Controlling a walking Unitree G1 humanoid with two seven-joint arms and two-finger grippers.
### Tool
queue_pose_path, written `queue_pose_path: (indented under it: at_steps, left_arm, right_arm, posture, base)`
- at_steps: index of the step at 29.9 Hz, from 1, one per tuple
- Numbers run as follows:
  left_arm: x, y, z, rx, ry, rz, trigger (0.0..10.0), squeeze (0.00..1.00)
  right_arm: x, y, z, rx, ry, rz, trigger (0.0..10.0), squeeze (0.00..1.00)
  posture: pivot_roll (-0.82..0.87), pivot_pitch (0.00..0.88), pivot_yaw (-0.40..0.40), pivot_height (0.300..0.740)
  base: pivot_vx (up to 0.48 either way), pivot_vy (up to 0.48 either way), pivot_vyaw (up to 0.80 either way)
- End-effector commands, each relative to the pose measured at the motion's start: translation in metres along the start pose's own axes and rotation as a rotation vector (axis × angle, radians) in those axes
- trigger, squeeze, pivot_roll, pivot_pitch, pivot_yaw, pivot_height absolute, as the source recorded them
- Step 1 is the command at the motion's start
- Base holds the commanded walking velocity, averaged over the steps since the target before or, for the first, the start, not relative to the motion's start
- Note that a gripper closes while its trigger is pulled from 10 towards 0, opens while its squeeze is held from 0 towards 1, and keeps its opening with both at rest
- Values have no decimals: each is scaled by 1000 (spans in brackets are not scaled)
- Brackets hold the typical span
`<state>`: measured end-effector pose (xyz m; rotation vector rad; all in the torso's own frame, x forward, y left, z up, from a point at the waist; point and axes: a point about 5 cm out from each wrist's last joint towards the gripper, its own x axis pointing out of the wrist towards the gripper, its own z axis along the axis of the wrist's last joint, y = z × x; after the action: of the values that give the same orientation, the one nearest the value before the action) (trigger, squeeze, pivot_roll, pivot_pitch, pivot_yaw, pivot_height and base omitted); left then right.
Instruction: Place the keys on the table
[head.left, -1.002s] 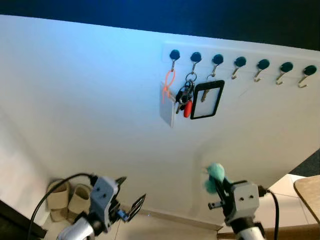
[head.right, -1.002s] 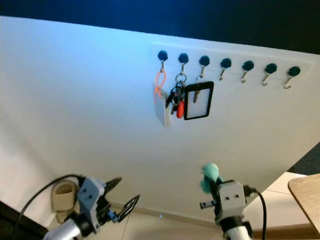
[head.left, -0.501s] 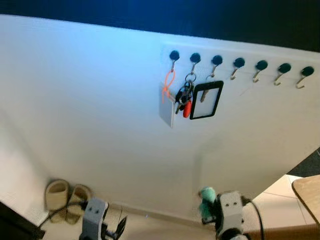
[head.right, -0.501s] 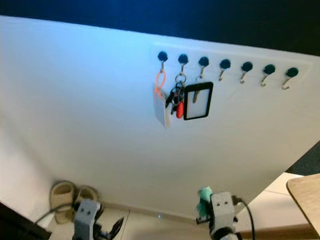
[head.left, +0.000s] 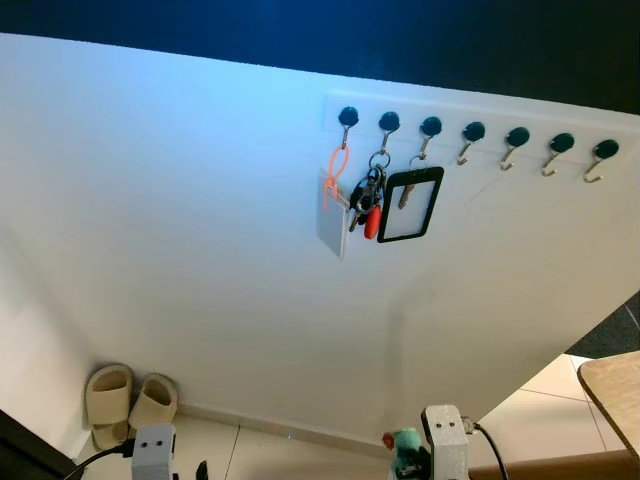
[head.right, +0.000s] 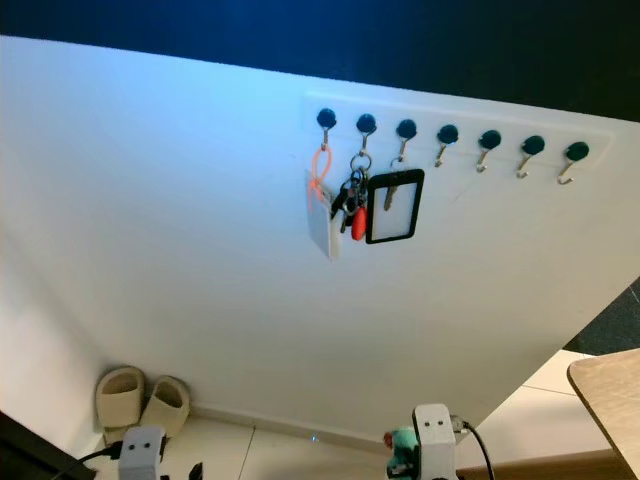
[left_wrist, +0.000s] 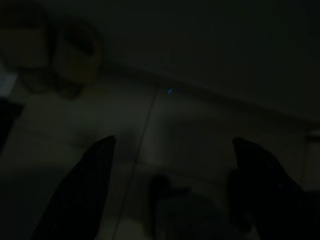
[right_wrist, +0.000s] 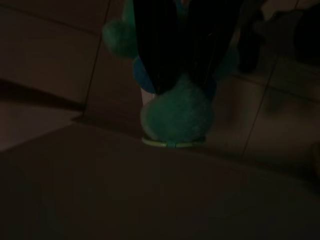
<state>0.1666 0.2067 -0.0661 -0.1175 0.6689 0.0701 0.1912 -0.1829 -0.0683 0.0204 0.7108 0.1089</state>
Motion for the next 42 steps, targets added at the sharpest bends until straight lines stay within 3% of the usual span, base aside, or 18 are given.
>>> queue_pose_path:
  at_steps: [1, 4, 8, 18, 28, 42]
  left_arm:
    - [-2, -2, -5, -22, 6, 1, 10000, 0]
    - [1, -3, -4, -47, -1, 14, 10000, 0]
    - [6, -7, -6, -18, 36, 7, 10000, 0]
    - [10, -10, -2, 10, 25, -13, 10000, 0]
    - [9, -6, -3, 4, 18, -10, 10000, 0]
    - [9, -7, 0, 4, -15, -17, 10000, 0]
  right_arm:
    - [-1, -4, -2, 6, 11, -13, 10000, 0]
    - [1, -4, 1, -10, 12, -7, 10000, 0]
    - [4, 0, 2, -8, 26, 12, 10000, 0]
    - [3, -1, 0, -5, 31, 3, 10000, 0]
    - [-1, -2, -11, 7, 61, -13, 10000, 0]
    - [-1, 1, -14, -1, 72, -4, 10000, 0]
  posture:
    - [41, 44, -57, 740]
    - [45, 29, -60, 740]
    - [41, 19, -62, 740]
    - [35, 46, -52, 740]
    - [23, 51, -20, 740]
    - [47, 51, -48, 740]
  base:
    - [0, 0, 0]
    - [0, 0, 0]
    - [0, 0, 0]
    - [0, 0, 0]
    - [0, 0, 0]
    - [0, 0, 0]
